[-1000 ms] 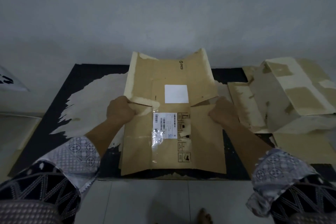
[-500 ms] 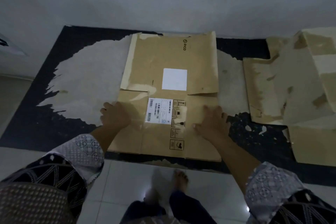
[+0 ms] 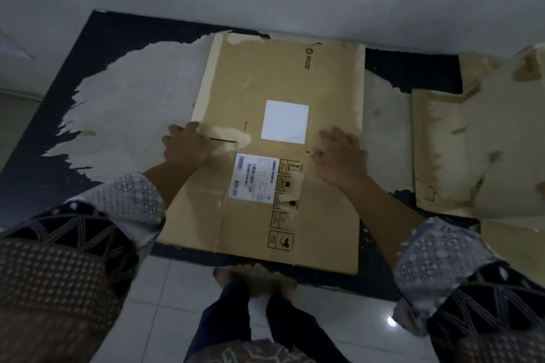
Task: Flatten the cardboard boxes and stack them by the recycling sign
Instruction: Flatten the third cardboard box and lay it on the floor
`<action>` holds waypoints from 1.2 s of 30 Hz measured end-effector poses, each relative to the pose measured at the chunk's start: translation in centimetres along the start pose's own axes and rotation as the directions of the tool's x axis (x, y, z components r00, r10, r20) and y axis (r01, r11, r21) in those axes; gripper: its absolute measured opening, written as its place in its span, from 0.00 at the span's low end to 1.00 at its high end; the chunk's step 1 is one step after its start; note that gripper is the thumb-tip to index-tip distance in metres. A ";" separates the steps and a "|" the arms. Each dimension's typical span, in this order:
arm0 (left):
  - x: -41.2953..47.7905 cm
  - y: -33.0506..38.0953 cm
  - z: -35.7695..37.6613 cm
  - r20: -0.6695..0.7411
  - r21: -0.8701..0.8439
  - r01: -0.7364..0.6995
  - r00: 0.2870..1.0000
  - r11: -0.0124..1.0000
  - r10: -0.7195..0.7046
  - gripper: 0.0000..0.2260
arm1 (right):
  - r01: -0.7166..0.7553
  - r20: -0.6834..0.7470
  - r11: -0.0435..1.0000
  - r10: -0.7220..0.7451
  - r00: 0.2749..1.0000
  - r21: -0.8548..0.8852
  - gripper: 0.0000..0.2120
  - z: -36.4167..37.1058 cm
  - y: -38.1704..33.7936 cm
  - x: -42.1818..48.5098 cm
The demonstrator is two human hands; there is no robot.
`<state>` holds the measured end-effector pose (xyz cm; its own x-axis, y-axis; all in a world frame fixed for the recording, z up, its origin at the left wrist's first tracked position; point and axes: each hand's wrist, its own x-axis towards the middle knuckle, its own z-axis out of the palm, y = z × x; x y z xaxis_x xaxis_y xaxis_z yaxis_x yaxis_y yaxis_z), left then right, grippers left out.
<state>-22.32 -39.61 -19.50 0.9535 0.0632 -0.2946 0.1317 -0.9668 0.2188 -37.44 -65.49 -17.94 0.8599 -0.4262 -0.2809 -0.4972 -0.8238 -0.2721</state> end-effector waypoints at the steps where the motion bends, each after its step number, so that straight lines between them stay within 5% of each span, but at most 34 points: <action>1: 0.1 0.3 0.4 -0.011 0.008 0.032 0.999 0.999 -0.032 0.20 | 0.012 0.033 1.000 -0.011 0.999 -0.022 0.24 0.9 0.5 -0.1; 5: 0.3 1.2 0.4 -0.063 -0.054 0.144 0.987 0.988 -0.147 0.25 | -0.024 -0.079 0.999 0.026 0.997 0.031 0.22 2.3 0.9 -0.2; 10: 2.4 0.9 -0.6 0.019 -0.125 0.236 0.972 0.964 -0.236 0.31 | -0.213 -0.204 0.967 0.239 0.949 0.139 0.14 1.9 0.1 0.2; 14: 3.4 -0.4 -1.2 0.076 -0.172 0.130 0.990 0.976 -0.119 0.29 | -0.503 -0.157 0.839 0.537 0.829 0.209 0.27 1.3 0.4 0.4; 19: 1.4 0.2 -3.0 0.069 -0.318 0.025 0.998 0.948 -0.003 0.23 | -0.574 0.044 0.760 0.591 0.806 0.303 0.41 -0.1 1.8 0.8; 24: -0.6 0.9 -4.8 -0.030 -0.347 -0.079 0.997 0.935 0.073 0.17 | -0.506 0.142 0.697 0.511 0.848 0.509 0.38 -1.7 1.5 0.8; 29: -2.0 -0.6 -7.7 -0.133 -0.396 -0.118 0.989 0.911 0.070 0.14 | -0.425 0.008 0.679 0.526 0.851 0.599 0.24 -3.4 -2.0 0.0; 36: -0.9 -7.0 -14.0 -0.289 -0.450 -0.144 0.957 0.881 0.008 0.13 | -0.264 -0.112 0.730 0.421 0.900 0.630 0.17 -5.9 -9.6 -1.2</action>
<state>-20.29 -29.47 -7.73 0.9922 0.1240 -0.0116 0.1013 -0.7497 0.6540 -33.03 -59.25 -9.53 0.5772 -0.7725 -0.2647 -0.6627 -0.2538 -0.7045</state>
